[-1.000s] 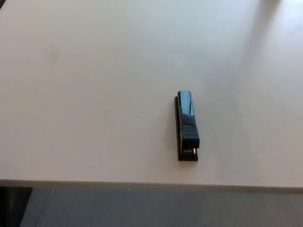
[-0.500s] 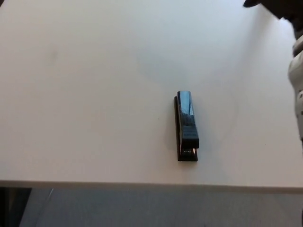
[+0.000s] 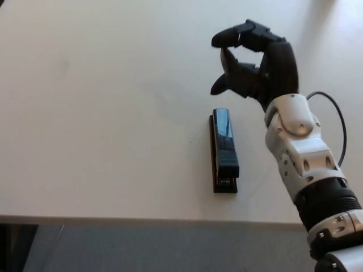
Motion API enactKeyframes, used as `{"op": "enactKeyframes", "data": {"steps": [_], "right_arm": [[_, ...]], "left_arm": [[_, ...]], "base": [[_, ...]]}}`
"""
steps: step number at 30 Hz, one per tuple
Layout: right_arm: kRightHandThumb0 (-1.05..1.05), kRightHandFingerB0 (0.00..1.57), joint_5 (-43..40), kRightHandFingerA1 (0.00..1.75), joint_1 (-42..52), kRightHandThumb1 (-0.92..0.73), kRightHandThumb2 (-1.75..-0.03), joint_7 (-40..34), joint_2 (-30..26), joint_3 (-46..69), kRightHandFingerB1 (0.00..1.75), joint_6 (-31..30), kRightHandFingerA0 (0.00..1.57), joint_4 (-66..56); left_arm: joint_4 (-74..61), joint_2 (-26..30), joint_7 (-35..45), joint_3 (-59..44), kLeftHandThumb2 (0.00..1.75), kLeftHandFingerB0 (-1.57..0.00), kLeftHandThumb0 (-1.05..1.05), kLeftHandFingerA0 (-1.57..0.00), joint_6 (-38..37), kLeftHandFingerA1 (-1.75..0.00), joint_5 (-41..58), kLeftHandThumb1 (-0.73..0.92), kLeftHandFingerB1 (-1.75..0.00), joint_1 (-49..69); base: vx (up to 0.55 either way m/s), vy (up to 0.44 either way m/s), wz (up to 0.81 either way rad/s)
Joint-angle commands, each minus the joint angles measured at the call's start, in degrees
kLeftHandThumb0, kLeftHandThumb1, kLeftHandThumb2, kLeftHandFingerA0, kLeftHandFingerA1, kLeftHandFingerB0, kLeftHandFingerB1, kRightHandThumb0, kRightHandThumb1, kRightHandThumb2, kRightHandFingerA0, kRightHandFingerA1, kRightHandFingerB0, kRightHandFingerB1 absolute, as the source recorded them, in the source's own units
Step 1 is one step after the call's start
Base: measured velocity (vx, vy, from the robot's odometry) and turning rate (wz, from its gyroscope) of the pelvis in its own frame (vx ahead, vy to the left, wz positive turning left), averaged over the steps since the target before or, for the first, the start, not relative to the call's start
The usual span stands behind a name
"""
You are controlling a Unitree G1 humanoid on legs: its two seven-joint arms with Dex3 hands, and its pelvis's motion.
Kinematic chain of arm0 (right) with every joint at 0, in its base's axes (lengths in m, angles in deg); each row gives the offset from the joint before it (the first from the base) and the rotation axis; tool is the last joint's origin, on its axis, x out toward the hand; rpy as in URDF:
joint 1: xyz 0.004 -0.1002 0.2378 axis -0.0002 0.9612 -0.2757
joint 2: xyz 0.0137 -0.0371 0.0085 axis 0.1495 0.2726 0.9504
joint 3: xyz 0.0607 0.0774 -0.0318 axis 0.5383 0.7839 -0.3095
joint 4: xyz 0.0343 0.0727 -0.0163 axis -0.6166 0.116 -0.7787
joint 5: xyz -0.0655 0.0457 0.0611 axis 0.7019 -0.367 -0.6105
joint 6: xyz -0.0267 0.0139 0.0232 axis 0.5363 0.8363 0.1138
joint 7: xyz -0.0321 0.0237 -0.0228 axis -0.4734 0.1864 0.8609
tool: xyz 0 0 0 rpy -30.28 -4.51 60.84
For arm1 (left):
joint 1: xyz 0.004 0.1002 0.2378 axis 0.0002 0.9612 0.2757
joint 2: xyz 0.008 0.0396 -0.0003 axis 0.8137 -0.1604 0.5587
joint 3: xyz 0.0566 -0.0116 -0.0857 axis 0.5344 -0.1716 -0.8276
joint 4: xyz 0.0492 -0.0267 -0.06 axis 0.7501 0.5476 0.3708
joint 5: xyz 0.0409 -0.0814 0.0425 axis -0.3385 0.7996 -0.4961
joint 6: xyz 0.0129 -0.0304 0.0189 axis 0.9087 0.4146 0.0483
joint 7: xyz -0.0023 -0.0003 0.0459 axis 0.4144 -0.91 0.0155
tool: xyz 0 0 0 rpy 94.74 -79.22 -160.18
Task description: The robot uses its right hand to press on the stapler that is in the middle of the desk
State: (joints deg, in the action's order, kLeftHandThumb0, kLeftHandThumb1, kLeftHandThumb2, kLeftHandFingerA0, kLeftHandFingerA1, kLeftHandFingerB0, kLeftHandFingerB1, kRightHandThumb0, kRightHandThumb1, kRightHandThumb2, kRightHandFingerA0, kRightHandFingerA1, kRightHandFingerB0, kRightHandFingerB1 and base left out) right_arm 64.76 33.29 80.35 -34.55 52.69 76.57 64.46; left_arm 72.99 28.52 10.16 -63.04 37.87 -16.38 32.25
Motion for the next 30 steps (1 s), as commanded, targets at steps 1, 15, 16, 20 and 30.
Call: {"op": "enactKeyframes", "data": {"steps": [1,15,16,20,30], "right_arm": [[-0.14,0.81,2.7,1.03,-3.0,-0.76,-0.75,-0.8,1.0,0.2,1.12,4.0,1.26,7.7],[-0.13,0.85,4.1,1.10,-2.8,-0.66,-0.91,-1.1,4.3,1.7,1.07,5.0,1.25,19.1],[-0.13,0.86,4.5,1.14,-2.9,-0.68,-0.88,-1.9,4.4,1.6,1.08,4.7,1.24,19.8],[-0.15,0.83,4.7,1.18,-3.6,-0.73,-0.79,-1.3,4.6,2.1,1.13,5.5,1.21,20.8],[-0.12,0.81,5.2,1.10,-1.0,-0.67,-0.87,-1.3,5.6,2.1,1.17,4.9,1.23,21.8]], "left_arm": [[-0.4,0.5,0.2,-0.2,1.07,0.00,-0.64,0.00,0.8,-0.25,0.6,0.89,-0.18,-0.5],[-0.4,1.2,-0.2,0.3,1.06,0.00,-0.63,0.00,0.2,-0.26,-0.1,0.88,-0.19,-0.9],[-0.4,1.3,-0.3,0.4,1.07,0.00,-0.63,0.00,0.2,-0.26,-0.3,0.88,-0.20,-1.0],[-0.4,1.6,-0.1,0.9,1.07,0.00,-0.64,0.00,0.5,-0.25,-0.5,0.90,-0.19,-2.3],[0.0,1.3,-0.3,0.4,1.07,0.00,-0.64,0.00,0.5,-0.27,0.3,0.88,-0.20,-3.5]], "base": [[0.00,0.000,0.00],[0.00,0.000,0.00],[0.00,0.000,0.00],[0.00,0.000,0.00],[0.00,0.000,0.00]]}}
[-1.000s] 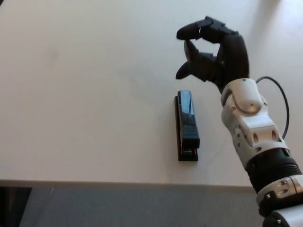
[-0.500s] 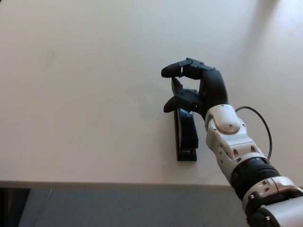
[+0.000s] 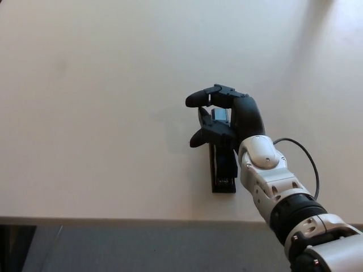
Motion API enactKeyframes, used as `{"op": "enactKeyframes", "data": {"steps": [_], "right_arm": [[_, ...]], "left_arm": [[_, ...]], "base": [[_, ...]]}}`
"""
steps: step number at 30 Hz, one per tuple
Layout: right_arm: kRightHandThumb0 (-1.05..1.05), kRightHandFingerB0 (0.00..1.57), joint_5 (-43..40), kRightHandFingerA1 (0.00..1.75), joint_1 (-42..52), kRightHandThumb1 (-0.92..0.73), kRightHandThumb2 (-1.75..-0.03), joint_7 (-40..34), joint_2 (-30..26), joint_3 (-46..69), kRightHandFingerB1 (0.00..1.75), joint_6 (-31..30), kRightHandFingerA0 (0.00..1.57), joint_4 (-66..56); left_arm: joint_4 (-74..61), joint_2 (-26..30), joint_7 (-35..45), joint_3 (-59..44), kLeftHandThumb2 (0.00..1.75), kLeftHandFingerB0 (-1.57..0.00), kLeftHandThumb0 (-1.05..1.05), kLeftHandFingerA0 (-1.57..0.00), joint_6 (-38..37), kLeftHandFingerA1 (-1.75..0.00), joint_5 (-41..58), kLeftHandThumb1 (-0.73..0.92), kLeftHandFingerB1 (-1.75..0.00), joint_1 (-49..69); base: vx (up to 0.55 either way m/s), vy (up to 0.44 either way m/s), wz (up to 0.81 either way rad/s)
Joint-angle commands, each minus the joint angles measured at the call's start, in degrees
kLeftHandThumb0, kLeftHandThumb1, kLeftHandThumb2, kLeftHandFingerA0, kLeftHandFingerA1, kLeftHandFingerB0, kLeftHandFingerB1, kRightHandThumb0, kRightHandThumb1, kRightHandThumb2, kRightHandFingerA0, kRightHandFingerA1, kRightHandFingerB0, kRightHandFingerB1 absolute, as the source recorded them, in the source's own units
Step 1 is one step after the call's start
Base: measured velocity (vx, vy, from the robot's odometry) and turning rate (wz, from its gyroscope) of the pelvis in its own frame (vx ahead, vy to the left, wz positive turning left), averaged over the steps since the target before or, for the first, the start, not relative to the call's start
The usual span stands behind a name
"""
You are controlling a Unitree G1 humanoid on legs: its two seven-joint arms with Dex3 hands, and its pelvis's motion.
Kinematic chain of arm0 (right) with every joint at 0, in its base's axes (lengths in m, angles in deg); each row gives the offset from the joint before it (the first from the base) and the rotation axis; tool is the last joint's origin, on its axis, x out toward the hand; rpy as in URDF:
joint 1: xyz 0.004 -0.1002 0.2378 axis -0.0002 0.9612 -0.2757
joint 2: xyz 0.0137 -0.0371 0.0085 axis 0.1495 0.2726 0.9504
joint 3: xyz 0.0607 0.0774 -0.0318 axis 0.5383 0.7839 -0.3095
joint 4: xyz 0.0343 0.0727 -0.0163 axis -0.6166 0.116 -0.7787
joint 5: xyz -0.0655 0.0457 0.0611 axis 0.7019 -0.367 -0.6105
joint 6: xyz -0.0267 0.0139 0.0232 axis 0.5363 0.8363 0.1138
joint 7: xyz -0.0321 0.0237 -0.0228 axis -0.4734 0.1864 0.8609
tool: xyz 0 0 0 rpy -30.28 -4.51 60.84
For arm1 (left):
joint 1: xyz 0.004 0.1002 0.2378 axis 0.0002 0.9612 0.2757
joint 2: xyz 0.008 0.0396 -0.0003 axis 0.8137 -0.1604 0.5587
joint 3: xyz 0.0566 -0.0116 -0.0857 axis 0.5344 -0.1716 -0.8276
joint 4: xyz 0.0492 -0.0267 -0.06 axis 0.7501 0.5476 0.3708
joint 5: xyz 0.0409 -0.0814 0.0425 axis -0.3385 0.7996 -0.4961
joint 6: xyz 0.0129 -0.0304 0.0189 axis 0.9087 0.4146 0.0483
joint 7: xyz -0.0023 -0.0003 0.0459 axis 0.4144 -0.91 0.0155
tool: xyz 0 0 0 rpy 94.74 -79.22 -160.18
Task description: The robot uses its right hand to press on the stapler that is in the middle of the desk
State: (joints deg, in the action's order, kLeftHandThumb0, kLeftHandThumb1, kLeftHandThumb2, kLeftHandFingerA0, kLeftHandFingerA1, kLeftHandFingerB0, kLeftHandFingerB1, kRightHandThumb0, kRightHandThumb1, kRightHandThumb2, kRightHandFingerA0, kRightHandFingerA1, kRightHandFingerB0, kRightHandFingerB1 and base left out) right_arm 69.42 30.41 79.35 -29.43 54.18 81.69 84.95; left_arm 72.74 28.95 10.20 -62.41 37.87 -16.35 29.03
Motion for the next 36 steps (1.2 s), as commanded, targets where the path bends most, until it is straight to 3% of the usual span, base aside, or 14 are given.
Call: {"op": "enactKeyframes", "data": {"steps": [1,5,11,17,21,27,31,35,36], "right_arm": [[-0.12,0.82,1.4,1.13,3.0,-0.66,-0.87,-0.5,0.2,0.1,1.13,0.6,1.22,1.8],[-0.11,0.79,0.8,1.21,7.2,-0.73,-0.79,0.5,1.1,0.7,1.18,1.4,1.18,2.6],[-0.07,0.80,1.5,1.23,14.5,-0.69,-0.88,0.6,2.7,-0.1,1.18,2.0,1.19,4.5],[-0.08,0.78,1.2,1.26,17.7,-0.72,-0.85,0.2,3.3,0.4,1.19,0.5,1.17,6.9],[-0.12,0.80,0.7,1.24,19.1,-0.71,-0.85,0.6,3.5,1.0,1.19,0.2,1.20,7.6],[-0.16,0.78,2.5,1.15,27.3,-0.76,-0.72,-1.5,3.9,-0.9,1.07,0.3,1.25,8.9],[-0.17,0.76,2.3,1.22,28.5,-0.80,-0.67,-1.0,4.0,-0.9,1.18,0.5,1.21,9.2],[-0.15,0.76,2.5,1.23,30.7,-0.76,-0.75,-1.0,3.8,-1.3,1.18,0.6,1.22,9.5],[-0.17,0.76,2.3,1.24,30.9,-0.78,-0.70,-0.9,3.8,-1.1,1.17,0.7,1.21,9.5]], "left_arm": [[0.2,1.0,-0.5,-0.1,1.07,0.00,-0.63,0.00,0.8,-0.27,0.1,0.88,-0.20,-0.4],[-0.2,1.0,0.0,-0.2,1.06,0.00,-0.63,0.00,0.1,-0.26,0.2,0.88,-0.20,0.9],[-0.7,0.6,0.6,-0.4,1.07,0.00,-0.63,0.00,-0.3,-0.26,0.5,0.88,-0.20,3.4],[-0.7,0.7,-0.1,-0.5,1.06,0.00,-0.63,0.00,0.3,-0.26,0.6,0.88,-0.19,2.5],[-0.7,0.7,0.2,-0.6,1.07,0.00,-0.64,0.00,0.4,-0.25,0.7,0.88,-0.19,2.4],[-0.9,-0.6,0.1,0.1,1.07,0.00,-0.62,0.00,-1.1,-0.27,0.0,0.88,-0.22,8.8],[-1.4,-0.6,0.6,0.3,1.06,0.00,-0.63,0.00,-1.8,-0.26,-0.1,0.88,-0.20,9.8],[-1.9,-1.0,0.8,0.7,1.05,0.00,-0.60,0.00,-2.9,-0.24,-0.2,0.89,-0.19,11.4],[-1.9,-1.0,1.1,0.7,1.05,0.00,-0.60,0.00,-3.1,-0.24,-0.2,0.88,-0.19,11.5]], "base": [[0.00,0.000,0.00],[0.00,0.000,0.00],[0.00,0.000,0.00],[0.00,0.000,0.00],[0.00,0.000,0.00],[0.00,0.000,0.00],[0.00,0.000,0.00],[0.00,0.000,0.00],[0.00,0.000,0.00]]}}
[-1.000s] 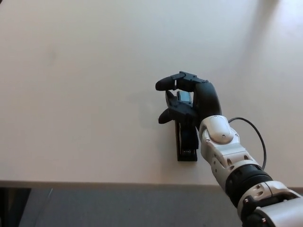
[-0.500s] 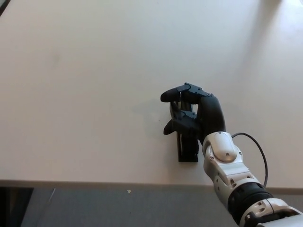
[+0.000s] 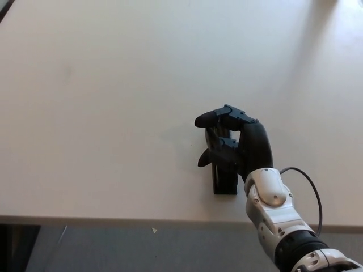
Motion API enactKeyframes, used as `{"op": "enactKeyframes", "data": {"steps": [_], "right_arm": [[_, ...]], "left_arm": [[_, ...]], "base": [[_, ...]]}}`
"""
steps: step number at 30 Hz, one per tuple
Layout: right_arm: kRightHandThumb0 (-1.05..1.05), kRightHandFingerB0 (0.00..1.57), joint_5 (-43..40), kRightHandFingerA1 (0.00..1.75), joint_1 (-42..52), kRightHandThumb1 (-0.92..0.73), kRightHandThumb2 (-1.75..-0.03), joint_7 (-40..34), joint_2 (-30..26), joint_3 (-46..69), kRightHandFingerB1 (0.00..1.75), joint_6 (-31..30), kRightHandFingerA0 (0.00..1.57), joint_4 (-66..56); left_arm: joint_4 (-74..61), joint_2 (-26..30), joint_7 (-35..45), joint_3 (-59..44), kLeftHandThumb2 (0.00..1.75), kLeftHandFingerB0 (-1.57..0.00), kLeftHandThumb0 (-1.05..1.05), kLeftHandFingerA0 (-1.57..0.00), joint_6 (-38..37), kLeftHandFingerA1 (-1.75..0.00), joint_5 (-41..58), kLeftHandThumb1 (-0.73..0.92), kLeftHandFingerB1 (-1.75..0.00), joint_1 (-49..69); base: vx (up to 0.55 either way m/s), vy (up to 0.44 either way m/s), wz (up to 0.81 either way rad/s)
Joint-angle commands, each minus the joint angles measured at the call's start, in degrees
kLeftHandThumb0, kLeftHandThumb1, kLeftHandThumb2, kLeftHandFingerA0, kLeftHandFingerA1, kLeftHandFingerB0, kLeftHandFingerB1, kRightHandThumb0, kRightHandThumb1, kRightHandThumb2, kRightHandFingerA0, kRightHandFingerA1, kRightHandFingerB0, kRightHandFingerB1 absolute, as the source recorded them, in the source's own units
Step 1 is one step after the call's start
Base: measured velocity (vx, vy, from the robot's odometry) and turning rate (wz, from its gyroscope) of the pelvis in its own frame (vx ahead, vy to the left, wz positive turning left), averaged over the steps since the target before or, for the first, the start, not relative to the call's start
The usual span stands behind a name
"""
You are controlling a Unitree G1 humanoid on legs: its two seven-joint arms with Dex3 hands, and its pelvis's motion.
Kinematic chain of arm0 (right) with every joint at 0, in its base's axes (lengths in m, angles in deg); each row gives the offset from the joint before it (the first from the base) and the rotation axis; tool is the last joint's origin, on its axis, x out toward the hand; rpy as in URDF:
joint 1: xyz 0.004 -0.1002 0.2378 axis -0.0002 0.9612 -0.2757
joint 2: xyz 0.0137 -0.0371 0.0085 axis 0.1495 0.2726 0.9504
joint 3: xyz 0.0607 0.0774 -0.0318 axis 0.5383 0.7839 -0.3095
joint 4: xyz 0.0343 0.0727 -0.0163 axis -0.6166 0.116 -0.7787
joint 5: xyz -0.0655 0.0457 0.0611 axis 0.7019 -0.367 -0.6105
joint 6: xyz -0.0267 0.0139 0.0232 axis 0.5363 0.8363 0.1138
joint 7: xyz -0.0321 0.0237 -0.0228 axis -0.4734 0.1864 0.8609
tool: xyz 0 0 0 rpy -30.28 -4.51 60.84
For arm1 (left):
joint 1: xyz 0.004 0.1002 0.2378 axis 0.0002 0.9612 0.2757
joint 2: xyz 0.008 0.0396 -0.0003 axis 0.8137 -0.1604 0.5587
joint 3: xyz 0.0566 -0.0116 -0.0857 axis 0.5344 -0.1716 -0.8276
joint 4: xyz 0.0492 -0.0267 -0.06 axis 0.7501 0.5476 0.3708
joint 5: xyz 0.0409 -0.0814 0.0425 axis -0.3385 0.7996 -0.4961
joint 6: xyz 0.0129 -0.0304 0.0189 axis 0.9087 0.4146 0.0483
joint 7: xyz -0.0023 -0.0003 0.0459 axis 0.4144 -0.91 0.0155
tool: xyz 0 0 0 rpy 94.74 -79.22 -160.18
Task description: The robot uses its right hand to press on the stapler that is in the middle of the desk
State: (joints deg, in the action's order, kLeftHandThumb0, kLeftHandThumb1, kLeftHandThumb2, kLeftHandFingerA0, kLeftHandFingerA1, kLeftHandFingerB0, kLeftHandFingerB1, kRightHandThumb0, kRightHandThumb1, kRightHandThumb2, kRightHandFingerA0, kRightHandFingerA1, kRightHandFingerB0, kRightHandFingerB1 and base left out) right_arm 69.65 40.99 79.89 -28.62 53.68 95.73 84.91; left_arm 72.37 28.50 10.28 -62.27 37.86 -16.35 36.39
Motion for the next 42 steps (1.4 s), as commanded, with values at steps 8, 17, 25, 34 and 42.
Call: {"op": "enactKeyframes", "data": {"steps": [8,17,25,34,42], "right_arm": [[-0.14,0.75,2.2,1.29,21.1,-0.78,-0.69,-2.4,3.1,-0.8,1.15,-13.9,1.16,9.9],[-0.10,0.79,-0.6,1.25,7.6,-0.72,-0.80,-1.3,1.0,1.9,1.18,-11.6,1.19,6.7],[-0.14,0.81,-1.8,1.12,-8.3,-0.72,-0.82,0.2,-2.0,3.5,1.12,-9.9,1.25,1.0],[-0.18,0.88,-3.4,1.17,-15.9,-0.74,-0.75,3.4,-4.2,6.3,1.06,-9.4,1.25,-6.1],[-0.16,0.72,-6.3,1.38,-17.7,-0.78,-0.68,6.8,-11.3,9.9,1.25,-11.7,1.18,-15.4]], "left_arm": [[-1.5,0.0,-0.1,1.1,1.06,0.00,-0.60,0.00,-2.5,-0.28,-0.8,0.88,-0.21,3.8],[-3.3,0.0,-0.1,0.9,1.08,0.00,-0.63,0.00,-0.9,-0.27,-0.2,0.89,-0.20,0.0],[-2.6,0.5,-0.3,-0.2,1.09,0.00,-0.64,0.00,0.2,-0.29,0.8,0.88,-0.22,-3.8],[-2.4,0.7,-0.4,-0.4,1.06,0.00,-0.64,0.00,0.3,-0.26,0.6,0.87,-0.20,-4.2],[-2.5,1.2,-0.1,-0.9,1.06,0.00,-0.63,0.00,0.3,-0.27,0.7,0.86,-0.20,-4.4]], "base": [[0.00,0.000,0.00],[0.00,0.000,0.00],[0.00,0.000,0.00],[0.00,0.000,0.00],[0.00,0.000,0.00]]}}
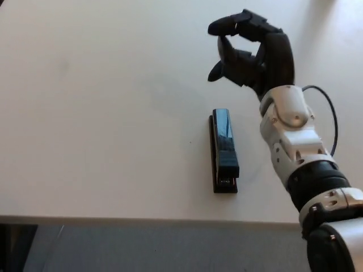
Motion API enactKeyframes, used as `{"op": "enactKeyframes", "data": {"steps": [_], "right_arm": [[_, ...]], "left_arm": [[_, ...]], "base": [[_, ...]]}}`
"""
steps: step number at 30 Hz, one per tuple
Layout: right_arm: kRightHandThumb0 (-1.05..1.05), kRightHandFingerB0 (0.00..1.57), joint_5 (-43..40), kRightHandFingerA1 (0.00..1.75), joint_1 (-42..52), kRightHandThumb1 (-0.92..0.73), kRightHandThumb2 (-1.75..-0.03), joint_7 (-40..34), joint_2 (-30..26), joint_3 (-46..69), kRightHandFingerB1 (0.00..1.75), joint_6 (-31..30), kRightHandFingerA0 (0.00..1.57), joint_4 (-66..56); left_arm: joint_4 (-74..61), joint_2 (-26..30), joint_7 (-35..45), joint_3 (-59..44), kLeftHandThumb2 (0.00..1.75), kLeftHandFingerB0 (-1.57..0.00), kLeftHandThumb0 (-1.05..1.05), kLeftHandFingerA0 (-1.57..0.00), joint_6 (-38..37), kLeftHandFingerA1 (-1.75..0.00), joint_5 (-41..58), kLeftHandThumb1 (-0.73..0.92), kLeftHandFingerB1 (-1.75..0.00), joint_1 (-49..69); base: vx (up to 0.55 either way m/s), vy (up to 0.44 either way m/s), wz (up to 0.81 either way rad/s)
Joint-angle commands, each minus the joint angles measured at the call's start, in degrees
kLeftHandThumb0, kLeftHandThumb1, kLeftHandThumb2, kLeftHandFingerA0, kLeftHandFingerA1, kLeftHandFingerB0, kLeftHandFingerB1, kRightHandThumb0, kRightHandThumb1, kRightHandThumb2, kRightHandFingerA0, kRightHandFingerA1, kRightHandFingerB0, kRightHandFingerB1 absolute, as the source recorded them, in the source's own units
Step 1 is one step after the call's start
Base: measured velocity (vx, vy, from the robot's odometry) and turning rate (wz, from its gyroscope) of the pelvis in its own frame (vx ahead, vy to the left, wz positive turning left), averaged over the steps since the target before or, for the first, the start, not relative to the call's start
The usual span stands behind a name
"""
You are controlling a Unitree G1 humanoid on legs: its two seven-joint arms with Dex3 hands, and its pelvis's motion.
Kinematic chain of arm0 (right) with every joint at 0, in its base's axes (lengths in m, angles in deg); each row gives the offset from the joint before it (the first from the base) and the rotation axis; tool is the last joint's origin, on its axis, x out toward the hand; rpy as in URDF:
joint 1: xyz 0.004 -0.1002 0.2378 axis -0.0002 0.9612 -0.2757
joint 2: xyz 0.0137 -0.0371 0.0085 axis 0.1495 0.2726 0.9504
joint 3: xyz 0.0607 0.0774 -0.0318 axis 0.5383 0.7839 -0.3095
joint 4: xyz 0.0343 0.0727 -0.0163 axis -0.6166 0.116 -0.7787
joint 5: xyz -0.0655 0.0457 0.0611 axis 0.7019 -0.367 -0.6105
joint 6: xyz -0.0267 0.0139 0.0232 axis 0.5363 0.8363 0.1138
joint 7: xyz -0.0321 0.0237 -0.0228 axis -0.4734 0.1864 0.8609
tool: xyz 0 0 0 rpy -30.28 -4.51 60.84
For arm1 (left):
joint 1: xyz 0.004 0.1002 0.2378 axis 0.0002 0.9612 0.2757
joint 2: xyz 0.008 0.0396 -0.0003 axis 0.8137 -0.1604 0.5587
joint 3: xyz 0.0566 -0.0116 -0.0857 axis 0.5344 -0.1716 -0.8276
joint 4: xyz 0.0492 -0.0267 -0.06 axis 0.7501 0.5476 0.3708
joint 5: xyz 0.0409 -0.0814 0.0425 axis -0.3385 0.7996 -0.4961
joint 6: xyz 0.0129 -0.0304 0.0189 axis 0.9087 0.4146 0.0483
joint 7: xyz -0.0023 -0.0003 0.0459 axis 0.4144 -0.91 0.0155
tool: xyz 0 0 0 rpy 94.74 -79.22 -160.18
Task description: The robot uses its right hand to press on the stapler that is in the middle of the desk
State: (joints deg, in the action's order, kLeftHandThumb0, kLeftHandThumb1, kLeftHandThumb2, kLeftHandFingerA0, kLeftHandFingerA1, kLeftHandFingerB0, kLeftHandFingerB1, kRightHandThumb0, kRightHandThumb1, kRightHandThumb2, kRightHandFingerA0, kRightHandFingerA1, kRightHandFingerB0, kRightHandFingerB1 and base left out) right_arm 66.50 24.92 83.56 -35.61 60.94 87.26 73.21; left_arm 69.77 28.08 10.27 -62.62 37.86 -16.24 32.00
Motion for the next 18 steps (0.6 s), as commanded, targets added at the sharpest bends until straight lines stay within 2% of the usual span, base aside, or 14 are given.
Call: {"op": "enactKeyframes", "data": {"steps": [1,2,3,4,6,7,8,9,11,13,15,16,18], "right_arm": [[-0.16,0.74,-3.3,1.28,-1.9,-0.78,-0.69,3.0,-5.7,3.3,1.14,-4.2,1.22,-4.3],[-0.15,0.78,-4.1,1.15,-2.2,-0.79,-0.67,3.1,-7.2,4.3,1.02,-6.5,1.26,-5.5],[-0.13,0.78,-4.6,1.18,-2.2,-0.77,-0.75,3.9,-9.2,5.3,1.02,-7.6,1.27,-6.8],[-0.12,0.74,-5.2,1.26,-2.0,-0.80,-0.73,4.7,-10.2,5.9,1.08,-8.0,1.25,-7.7],[-0.10,0.75,-5.3,1.28,-1.0,-0.75,-0.82,5.5,-13.1,6.9,1.10,-8.2,1.23,-10.9],[-0.10,0.71,-5.3,1.34,-0.5,-0.75,-0.83,5.7,-14.2,7.2,1.14,-8.8,1.22,-12.7],[-0.10,0.70,-5.7,1.34,0.2,-0.74,-0.84,5.8,-15.9,7.9,1.15,-10.4,1.21,-15.9],[-0.07,0.75,-6.0,1.35,0.7,-0.70,-0.94,5.2,-17.4,8.7,1.14,-12.8,1.18,-18.3],[-0.06,0.72,-6.6,1.37,1.5,-0.69,-0.94,5.5,-20.0,9.9,1.20,-15.3,1.17,-21.1],[-0.02,0.75,-9.2,1.31,2.1,-0.66,-1.00,8.1,-23.7,12.9,1.16,-15.6,1.23,-21.2],[0.04,0.74,-11.4,1.36,2.4,-0.65,-1.04,12.0,-28.5,16.0,1.18,-14.7,1.20,-18.3],[0.04,0.74,-11.6,1.36,2.4,-0.65,-1.04,12.3,-28.7,16.3,1.18,-14.8,1.20,-18.3],[0.06,0.74,-12.1,1.36,4.0,-0.63,-1.06,13.7,-32.7,18.6,1.23,-14.0,1.16,-17.4]], "left_arm": [[0.3,1.6,0.2,-0.8,1.06,0.00,-0.63,0.00,0.3,-0.26,0.8,0.87,-0.19,-0.1],[0.3,1.7,0.3,-0.8,1.06,0.00,-0.63,0.00,0.4,-0.25,0.7,0.88,-0.19,0.0],[0.1,1.9,0.2,-0.7,1.07,0.00,-0.63,0.00,0.5,-0.26,0.5,0.88,-0.20,0.1],[0.0,2.0,0.2,-0.8,1.07,0.00,-0.63,0.00,0.8,-0.26,0.6,0.88,-0.20,0.2],[0.0,2.0,0.4,-1.2,1.06,0.00,-0.63,0.00,0.9,-0.26,0.9,0.88,-0.19,0.5],[0.0,2.0,0.6,-1.3,1.05,0.00,-0.63,0.00,0.8,-0.26,1.1,0.87,-0.20,0.6],[0.0,2.0,1.0,-1.7,1.04,0.00,-0.63,0.00,0.8,-0.24,1.5,0.86,-0.19,0.4],[0.0,2.0,0.6,-1.6,1.05,0.00,-0.63,0.00,0.7,-0.26,1.2,0.86,-0.20,0.4],[0.2,2.3,0.2,-1.2,1.06,0.00,-0.63,0.00,0.6,-0.25,0.6,0.87,-0.20,0.5],[0.2,2.3,0.6,-1.6,1.05,0.00,-0.63,0.00,0.5,-0.25,1.0,0.87,-0.20,0.5],[0.7,2.6,0.3,-1.4,1.06,0.00,-0.63,0.00,0.5,-0.25,0.6,0.88,-0.20,-0.1],[0.8,2.7,0.3,-1.4,1.06,0.00,-0.63,0.00,0.4,-0.25,0.5,0.88,-0.20,0.0],[0.7,2.6,-0.2,-1.6,1.05,0.00,-0.62,0.00,0.2,-0.26,0.7,0.86,-0.21,0.5]], "base": [[0.00,0.000,0.00],[0.00,0.000,0.00],[0.00,0.000,0.00],[0.00,0.000,0.00],[0.00,0.000,0.00],[0.00,0.000,0.00],[0.00,0.000,0.00],[0.00,0.000,0.00],[0.00,0.000,0.00],[0.00,0.000,0.00],[0.00,0.000,0.00],[0.00,0.000,0.00],[0.00,0.000,0.00]]}}
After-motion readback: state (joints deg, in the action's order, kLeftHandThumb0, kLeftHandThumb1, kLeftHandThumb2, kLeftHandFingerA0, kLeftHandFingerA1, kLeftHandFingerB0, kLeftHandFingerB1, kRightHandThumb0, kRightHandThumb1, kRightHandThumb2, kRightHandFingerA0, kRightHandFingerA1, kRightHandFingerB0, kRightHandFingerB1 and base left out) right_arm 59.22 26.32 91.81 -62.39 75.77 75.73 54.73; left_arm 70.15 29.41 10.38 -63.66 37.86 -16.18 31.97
